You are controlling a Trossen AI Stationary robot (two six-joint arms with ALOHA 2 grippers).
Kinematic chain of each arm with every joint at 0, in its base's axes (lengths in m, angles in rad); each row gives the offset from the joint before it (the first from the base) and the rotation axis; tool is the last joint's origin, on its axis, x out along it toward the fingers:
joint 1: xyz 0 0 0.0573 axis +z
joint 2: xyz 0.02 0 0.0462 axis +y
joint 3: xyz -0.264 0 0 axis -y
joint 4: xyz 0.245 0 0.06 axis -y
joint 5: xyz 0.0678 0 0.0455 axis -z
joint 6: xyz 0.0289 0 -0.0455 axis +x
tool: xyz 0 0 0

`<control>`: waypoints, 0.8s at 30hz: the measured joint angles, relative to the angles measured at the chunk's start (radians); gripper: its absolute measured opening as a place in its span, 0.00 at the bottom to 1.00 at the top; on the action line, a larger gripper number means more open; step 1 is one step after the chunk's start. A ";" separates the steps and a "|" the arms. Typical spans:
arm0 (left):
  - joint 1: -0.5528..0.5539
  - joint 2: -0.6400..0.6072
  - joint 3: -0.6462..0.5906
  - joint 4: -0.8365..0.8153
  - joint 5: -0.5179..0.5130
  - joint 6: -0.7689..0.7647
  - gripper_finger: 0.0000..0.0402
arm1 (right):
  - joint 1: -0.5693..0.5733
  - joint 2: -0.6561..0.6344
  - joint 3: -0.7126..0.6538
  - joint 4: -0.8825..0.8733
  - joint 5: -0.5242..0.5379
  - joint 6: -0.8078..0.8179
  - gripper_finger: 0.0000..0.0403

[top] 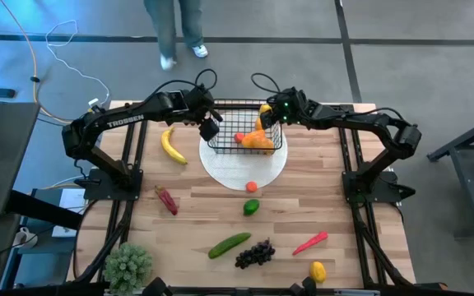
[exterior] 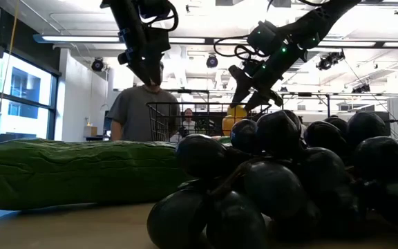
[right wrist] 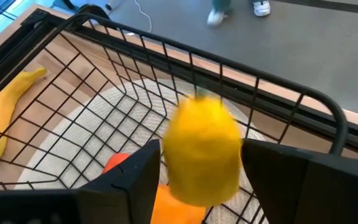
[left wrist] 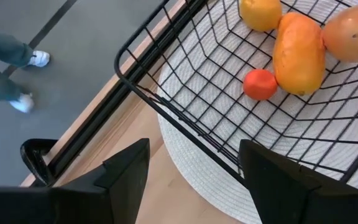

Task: Build produce basket
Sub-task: Put the top lemon into the wire basket, then put the red chili pepper into the wire basket

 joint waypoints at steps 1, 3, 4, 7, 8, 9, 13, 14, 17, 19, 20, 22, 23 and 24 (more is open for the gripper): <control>0.000 0.000 0.000 0.000 0.003 0.000 0.59 | -0.001 0.000 0.000 0.000 0.003 0.000 0.51; 0.000 0.000 0.000 0.000 0.005 0.000 0.59 | -0.005 0.000 0.000 0.000 0.005 0.001 0.52; 0.000 0.000 0.000 0.000 0.005 0.000 0.59 | -0.008 0.000 0.000 -0.001 0.005 0.001 0.53; 0.000 0.000 0.000 -0.001 0.005 0.000 0.59 | -0.011 0.000 0.000 -0.001 0.008 0.001 0.53; 0.000 0.000 0.000 -0.001 0.005 0.000 0.59 | -0.011 -0.001 0.000 -0.001 0.008 0.000 0.53; 0.000 0.000 0.000 -0.001 0.005 0.000 0.59 | -0.011 -0.004 0.000 -0.001 0.008 0.000 0.53; 0.000 0.000 0.000 -0.020 0.010 -0.007 0.59 | -0.013 -0.035 0.000 0.002 0.019 0.000 0.53; 0.000 0.000 0.000 -0.031 0.020 -0.009 0.59 | -0.013 -0.045 0.000 0.001 0.019 0.000 0.54; 0.000 0.000 0.000 -0.064 0.060 -0.031 0.59 | -0.013 -0.081 0.000 0.001 0.020 -0.002 0.54; -0.001 0.000 0.000 -0.084 0.079 -0.049 0.59 | -0.011 -0.107 0.000 0.001 0.020 -0.005 0.54; -0.004 0.000 0.000 -0.092 0.088 -0.058 0.59 | -0.007 -0.119 0.000 0.000 0.020 -0.009 0.54; -0.007 0.000 0.000 -0.106 0.107 -0.071 0.59 | 0.001 -0.144 0.000 -0.005 0.022 -0.010 0.54; -0.010 0.000 0.000 -0.114 0.112 -0.080 0.59 | 0.005 -0.157 0.000 -0.013 0.021 -0.010 0.54; -0.015 0.000 0.000 -0.121 0.113 -0.090 0.59 | 0.010 -0.169 0.000 -0.023 0.021 -0.010 0.54</control>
